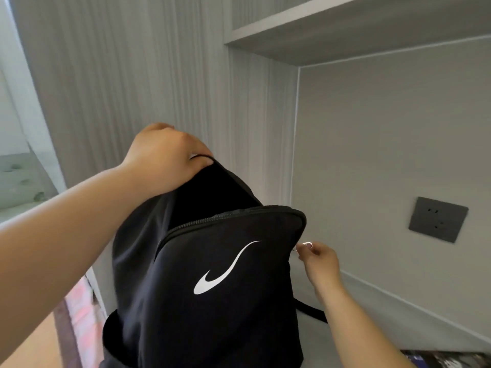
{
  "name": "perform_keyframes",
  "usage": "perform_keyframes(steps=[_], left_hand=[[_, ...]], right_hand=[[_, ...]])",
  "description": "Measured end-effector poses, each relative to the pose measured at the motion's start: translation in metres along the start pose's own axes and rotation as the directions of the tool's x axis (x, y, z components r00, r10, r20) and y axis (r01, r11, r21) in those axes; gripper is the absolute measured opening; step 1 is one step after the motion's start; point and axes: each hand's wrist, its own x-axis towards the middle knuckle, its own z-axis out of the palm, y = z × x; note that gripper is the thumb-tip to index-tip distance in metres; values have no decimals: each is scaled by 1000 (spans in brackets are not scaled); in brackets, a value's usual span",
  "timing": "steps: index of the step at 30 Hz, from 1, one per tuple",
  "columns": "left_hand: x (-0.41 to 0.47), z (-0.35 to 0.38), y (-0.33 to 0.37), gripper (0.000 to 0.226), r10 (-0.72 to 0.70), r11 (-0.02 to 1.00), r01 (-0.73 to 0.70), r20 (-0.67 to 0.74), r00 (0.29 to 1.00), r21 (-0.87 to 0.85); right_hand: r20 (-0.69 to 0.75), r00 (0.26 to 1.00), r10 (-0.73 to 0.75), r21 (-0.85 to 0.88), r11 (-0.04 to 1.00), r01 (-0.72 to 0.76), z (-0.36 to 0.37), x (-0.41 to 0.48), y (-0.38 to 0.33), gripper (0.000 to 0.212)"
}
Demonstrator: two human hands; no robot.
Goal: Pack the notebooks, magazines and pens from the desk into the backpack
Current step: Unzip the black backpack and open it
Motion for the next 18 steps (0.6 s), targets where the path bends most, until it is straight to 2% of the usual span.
perform_keyframes(steps=[3,5,6,9,11,13,14,16,18], left_hand=[[-9,-1,-3,20,-32,999,32,-31,999,-6],[-17,4,-4,20,-34,999,34,10,999,11],[-19,6,-5,21,-51,999,51,28,998,7],[-21,6,-4,23,-148,987,150,38,988,-58],[-27,5,-4,24,-172,979,173,18,985,-105],[-38,5,-1,25,-163,974,162,7,987,-156],[-44,5,1,26,-149,972,149,12,989,-181],[-52,5,4,30,-129,957,130,23,991,-257],[-57,5,6,31,-122,928,122,24,992,-352]], right_hand=[[57,989,135,-204,971,-121,2,-10,33,23],[104,979,175,-359,925,-127,6,-19,41,24],[129,975,182,-352,928,-126,7,-22,39,24],[244,933,265,-68,964,-256,0,-29,23,28],[353,859,370,185,872,-452,-19,-35,15,42],[454,805,382,394,725,-566,-40,-43,6,57],[474,808,350,446,696,-563,-49,-49,-3,62],[453,859,238,487,742,-462,-56,-63,-24,64],[348,937,36,441,875,-198,-52,-77,-47,61]])
